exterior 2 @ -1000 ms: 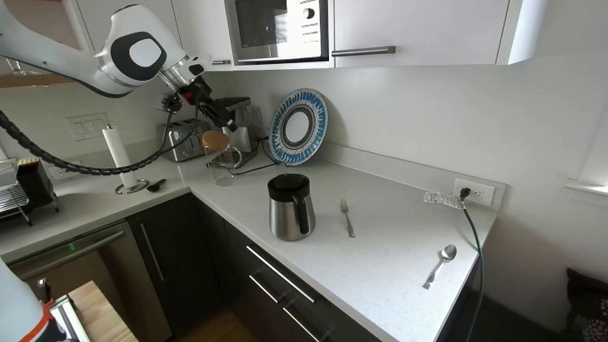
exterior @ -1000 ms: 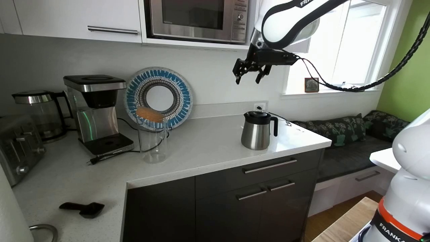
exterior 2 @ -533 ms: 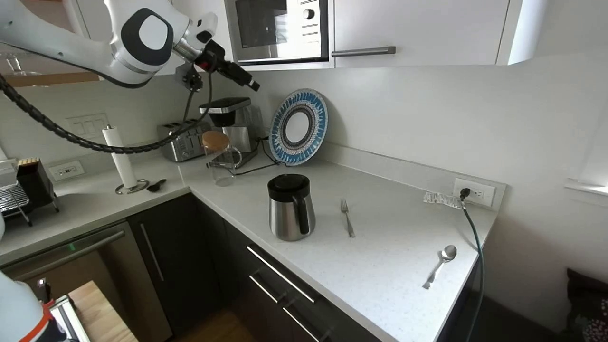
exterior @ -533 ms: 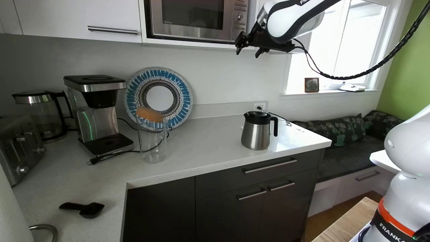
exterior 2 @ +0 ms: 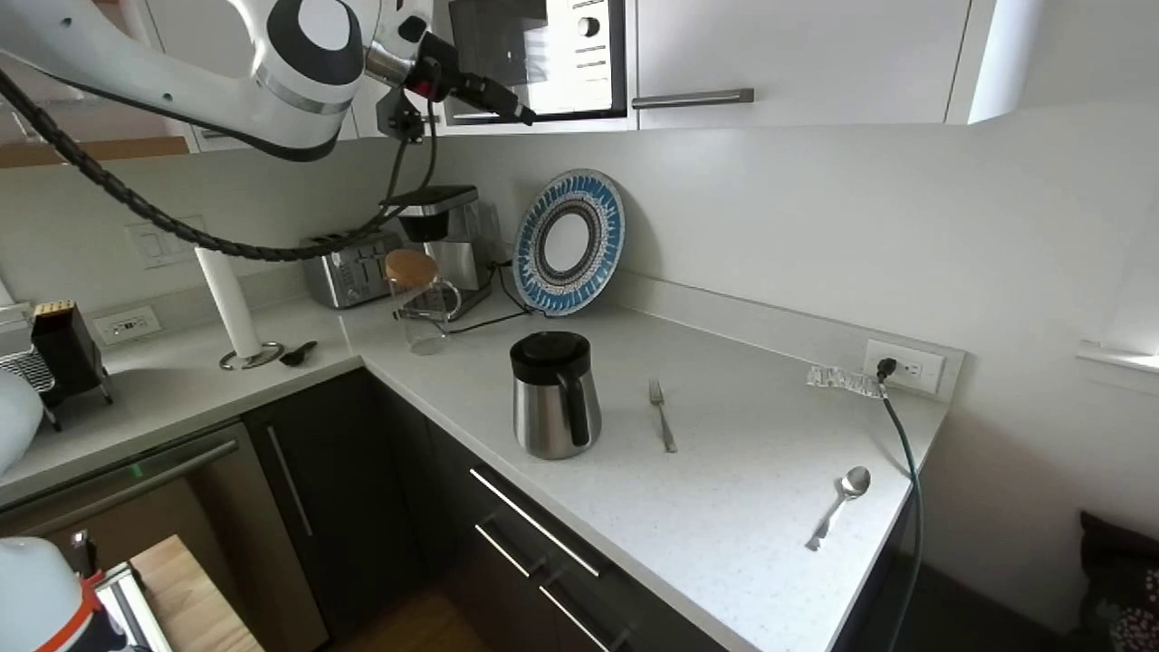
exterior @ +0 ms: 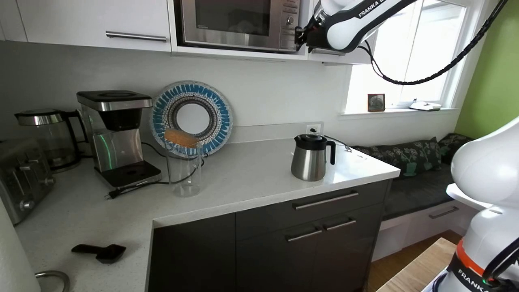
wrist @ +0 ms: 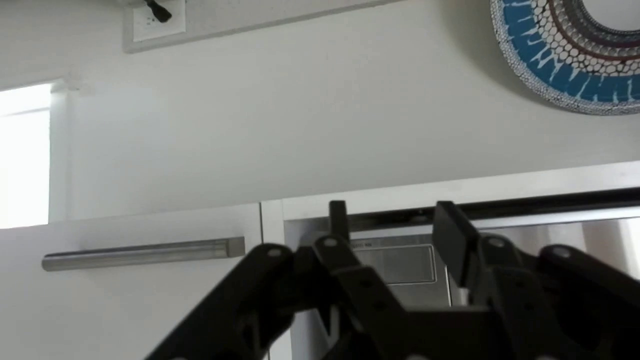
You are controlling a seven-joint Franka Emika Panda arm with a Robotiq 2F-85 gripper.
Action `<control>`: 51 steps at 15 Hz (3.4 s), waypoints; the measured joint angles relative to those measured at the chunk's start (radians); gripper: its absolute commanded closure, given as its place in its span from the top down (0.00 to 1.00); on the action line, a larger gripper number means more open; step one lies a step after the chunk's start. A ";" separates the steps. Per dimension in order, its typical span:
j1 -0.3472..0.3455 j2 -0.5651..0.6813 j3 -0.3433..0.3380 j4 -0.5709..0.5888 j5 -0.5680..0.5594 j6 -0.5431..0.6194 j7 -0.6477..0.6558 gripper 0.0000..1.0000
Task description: Push the bottom right button on the microwave
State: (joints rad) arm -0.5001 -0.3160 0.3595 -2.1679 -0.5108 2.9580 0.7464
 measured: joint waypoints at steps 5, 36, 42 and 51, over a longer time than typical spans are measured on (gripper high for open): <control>-0.153 0.082 0.122 0.114 -0.190 0.053 0.122 0.00; -0.336 0.273 0.323 0.361 -0.826 -0.035 0.605 0.00; -0.321 0.335 0.340 0.420 -0.988 -0.078 0.720 0.00; -0.294 0.415 0.344 0.490 -1.142 -0.101 0.818 0.00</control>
State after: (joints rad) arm -0.7945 0.0995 0.7038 -1.6777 -1.6526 2.8566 1.5649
